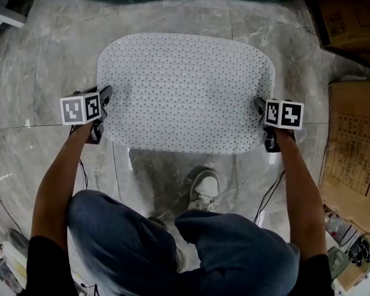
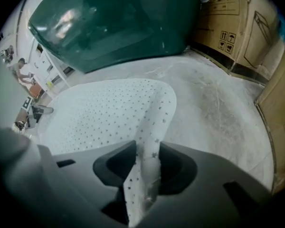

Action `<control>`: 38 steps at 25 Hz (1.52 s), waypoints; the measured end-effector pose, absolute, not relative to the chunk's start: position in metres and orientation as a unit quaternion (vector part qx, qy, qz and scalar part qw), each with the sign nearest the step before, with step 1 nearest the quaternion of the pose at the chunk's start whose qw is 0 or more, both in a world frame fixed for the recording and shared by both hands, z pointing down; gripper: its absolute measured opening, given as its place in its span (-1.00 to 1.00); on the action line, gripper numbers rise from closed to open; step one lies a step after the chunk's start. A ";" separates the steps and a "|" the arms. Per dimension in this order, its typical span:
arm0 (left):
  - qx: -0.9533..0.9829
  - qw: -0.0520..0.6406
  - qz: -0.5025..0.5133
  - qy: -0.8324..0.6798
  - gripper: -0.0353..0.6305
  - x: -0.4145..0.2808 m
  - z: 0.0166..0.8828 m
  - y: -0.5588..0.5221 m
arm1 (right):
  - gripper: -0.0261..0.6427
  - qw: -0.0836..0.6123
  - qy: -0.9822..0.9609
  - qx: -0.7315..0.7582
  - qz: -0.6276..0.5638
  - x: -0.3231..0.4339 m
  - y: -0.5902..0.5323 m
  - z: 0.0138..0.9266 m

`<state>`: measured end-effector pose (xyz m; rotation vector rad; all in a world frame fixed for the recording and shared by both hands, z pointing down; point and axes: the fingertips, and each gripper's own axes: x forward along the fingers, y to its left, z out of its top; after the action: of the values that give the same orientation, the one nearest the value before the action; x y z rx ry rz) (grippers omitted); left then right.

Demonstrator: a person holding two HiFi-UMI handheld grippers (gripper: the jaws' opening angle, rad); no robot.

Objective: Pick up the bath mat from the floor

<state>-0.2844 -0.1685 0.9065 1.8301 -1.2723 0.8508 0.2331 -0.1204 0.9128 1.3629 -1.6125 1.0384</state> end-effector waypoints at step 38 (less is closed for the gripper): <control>0.758 0.400 0.241 -0.455 -0.81 -0.233 0.721 -0.162 | -0.84 0.293 -0.677 0.525 0.425 0.193 -0.122 0.729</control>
<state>-0.2330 -0.1620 0.7214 1.9178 -1.1511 0.6102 0.1927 -0.1220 0.7287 1.3992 -1.8023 1.1313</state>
